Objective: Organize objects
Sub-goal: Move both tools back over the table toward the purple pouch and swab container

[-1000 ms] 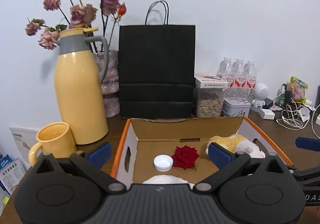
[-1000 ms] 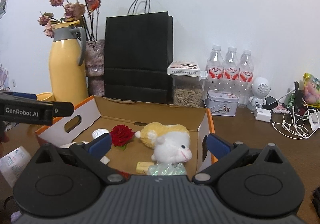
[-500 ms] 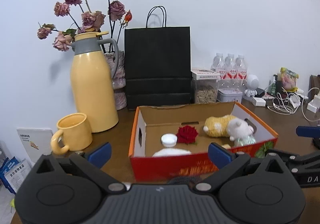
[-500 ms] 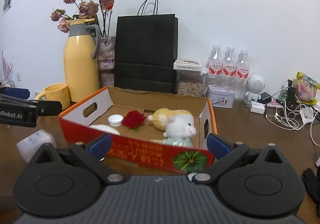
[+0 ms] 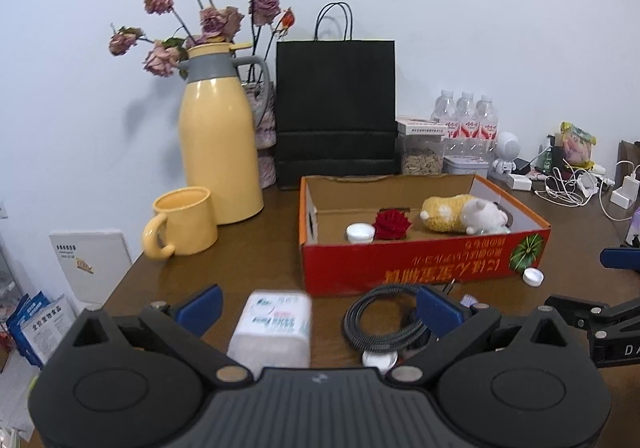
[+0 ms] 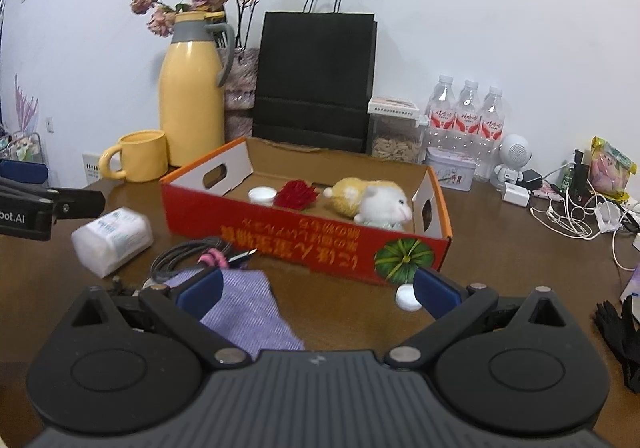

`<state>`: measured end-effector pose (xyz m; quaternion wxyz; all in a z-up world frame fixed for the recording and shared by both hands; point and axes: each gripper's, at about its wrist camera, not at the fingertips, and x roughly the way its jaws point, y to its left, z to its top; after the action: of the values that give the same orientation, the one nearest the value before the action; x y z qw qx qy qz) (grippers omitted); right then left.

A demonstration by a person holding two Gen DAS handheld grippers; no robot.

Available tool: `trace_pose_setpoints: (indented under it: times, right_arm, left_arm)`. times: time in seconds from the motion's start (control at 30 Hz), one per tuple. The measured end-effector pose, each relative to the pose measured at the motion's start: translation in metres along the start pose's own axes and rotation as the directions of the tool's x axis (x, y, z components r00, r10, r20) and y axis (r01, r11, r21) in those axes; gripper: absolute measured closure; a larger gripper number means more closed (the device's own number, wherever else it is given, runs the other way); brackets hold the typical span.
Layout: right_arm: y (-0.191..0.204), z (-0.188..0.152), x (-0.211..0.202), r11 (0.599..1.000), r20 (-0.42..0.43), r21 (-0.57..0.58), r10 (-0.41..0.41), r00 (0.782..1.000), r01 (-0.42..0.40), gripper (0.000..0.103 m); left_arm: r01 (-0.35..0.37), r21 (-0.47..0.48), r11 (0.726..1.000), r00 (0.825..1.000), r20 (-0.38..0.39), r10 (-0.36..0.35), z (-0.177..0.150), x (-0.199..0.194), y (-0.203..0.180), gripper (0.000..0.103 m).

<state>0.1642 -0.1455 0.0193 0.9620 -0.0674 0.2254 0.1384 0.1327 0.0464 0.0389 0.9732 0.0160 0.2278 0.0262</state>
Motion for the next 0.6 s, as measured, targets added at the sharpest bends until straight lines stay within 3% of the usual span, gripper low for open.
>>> trace_pose_setpoints:
  times: [0.6]
  right_arm:
    - [0.024,-0.037,-0.010,1.000,-0.094,-0.009,0.014,0.995,-0.015,0.000]
  left_arm:
    - [-0.011,0.012,1.000,0.997,-0.075,0.012,-0.042,-0.010,0.029,0.000]
